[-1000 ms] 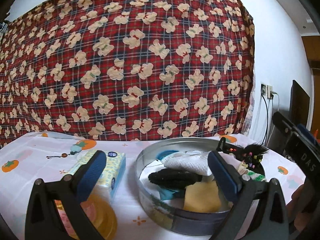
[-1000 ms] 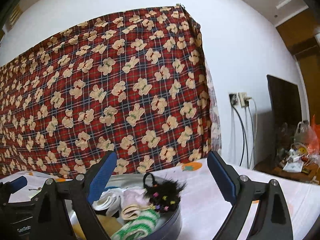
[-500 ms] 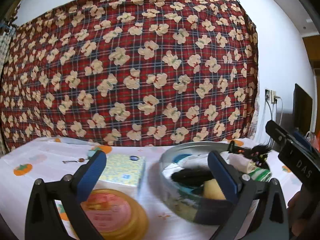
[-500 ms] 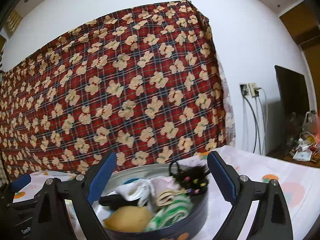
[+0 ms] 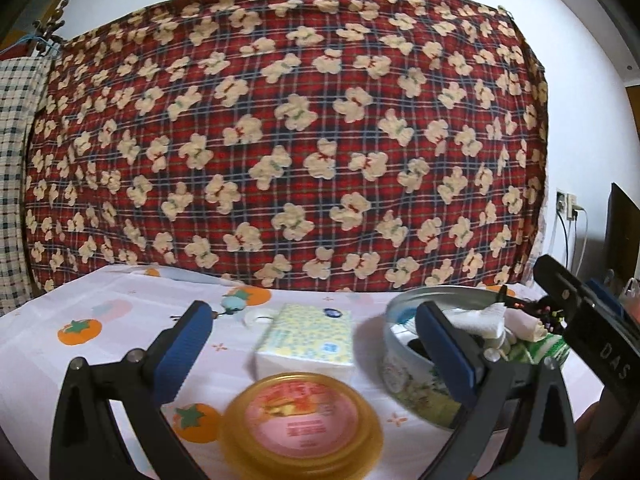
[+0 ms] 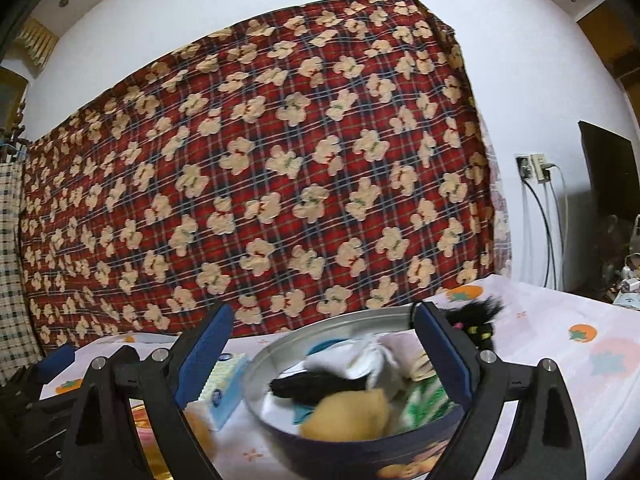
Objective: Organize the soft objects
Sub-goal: 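Withdraw both tools from the tin toward the tape roll and blue plush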
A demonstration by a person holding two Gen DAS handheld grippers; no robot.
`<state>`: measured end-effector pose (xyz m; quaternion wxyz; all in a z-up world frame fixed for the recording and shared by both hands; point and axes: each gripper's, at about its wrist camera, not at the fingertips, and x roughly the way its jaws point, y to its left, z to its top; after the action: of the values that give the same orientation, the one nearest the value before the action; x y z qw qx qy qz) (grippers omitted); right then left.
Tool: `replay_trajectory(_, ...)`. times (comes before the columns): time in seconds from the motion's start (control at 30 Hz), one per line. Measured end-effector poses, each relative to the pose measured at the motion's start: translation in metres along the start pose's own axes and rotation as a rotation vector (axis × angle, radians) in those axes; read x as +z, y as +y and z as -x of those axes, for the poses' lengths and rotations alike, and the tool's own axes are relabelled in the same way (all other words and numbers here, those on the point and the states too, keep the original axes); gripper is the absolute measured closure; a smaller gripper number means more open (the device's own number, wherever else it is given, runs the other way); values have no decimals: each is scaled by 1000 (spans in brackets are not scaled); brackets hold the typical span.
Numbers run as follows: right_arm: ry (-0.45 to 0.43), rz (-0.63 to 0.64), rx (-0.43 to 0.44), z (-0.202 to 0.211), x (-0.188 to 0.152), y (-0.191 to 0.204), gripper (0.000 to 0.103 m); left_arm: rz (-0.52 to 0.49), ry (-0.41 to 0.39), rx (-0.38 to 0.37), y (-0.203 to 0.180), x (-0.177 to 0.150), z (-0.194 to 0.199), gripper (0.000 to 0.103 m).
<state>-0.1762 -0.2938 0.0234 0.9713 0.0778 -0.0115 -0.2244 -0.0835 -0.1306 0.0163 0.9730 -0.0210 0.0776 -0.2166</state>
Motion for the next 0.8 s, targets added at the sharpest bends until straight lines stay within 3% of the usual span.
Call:
replay_trajectory(0.4, 41, -9, 88, -4, -13, 55, 9, 15, -6, 84, 49, 2, 4, 0)
replay_trajectory(0.8, 68, 41, 198, -9, -28, 134, 9, 7, 7, 236, 118, 5, -1, 0)
